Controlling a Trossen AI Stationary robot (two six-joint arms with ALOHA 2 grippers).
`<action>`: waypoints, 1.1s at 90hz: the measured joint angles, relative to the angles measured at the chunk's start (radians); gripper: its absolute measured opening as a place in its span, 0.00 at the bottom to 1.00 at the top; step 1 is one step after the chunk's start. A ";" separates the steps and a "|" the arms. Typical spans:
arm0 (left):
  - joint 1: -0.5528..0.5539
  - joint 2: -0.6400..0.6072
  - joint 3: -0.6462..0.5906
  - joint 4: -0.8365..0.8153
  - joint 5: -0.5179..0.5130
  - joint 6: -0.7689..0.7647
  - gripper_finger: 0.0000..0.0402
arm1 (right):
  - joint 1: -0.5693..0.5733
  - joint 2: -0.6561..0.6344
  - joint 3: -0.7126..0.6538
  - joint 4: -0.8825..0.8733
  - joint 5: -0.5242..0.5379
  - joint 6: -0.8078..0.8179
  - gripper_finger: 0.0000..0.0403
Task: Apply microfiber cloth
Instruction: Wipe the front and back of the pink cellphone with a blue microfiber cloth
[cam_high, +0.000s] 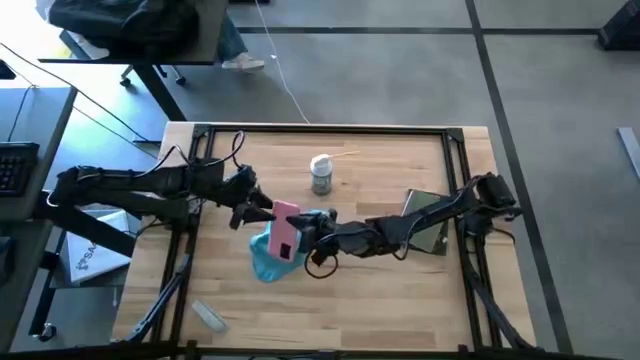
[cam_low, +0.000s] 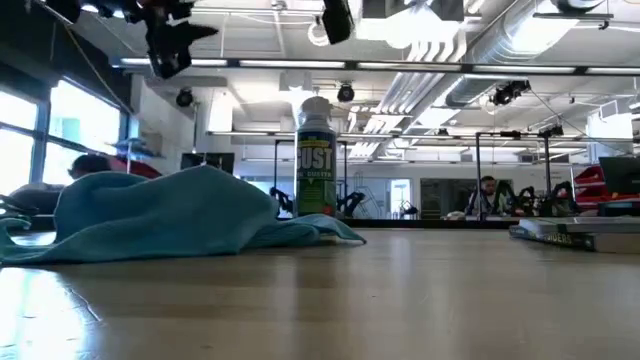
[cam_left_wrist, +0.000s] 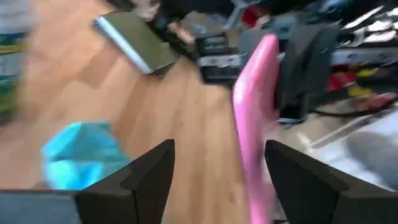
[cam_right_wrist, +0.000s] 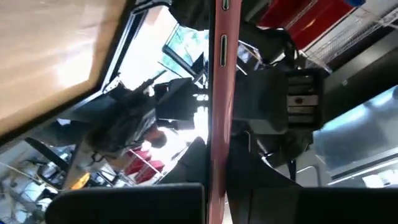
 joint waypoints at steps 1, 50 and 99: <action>-0.002 0.004 0.000 0.010 0.010 -0.005 0.57 | 0.000 0.000 0.002 0.000 0.003 -0.002 0.00; -0.053 0.075 0.000 0.135 0.072 -0.048 0.31 | -0.005 -0.003 0.043 -0.044 0.057 -0.022 0.00; 0.009 -0.085 -0.002 0.053 0.098 -0.043 0.04 | 0.012 -0.002 0.111 -0.149 0.069 0.148 0.35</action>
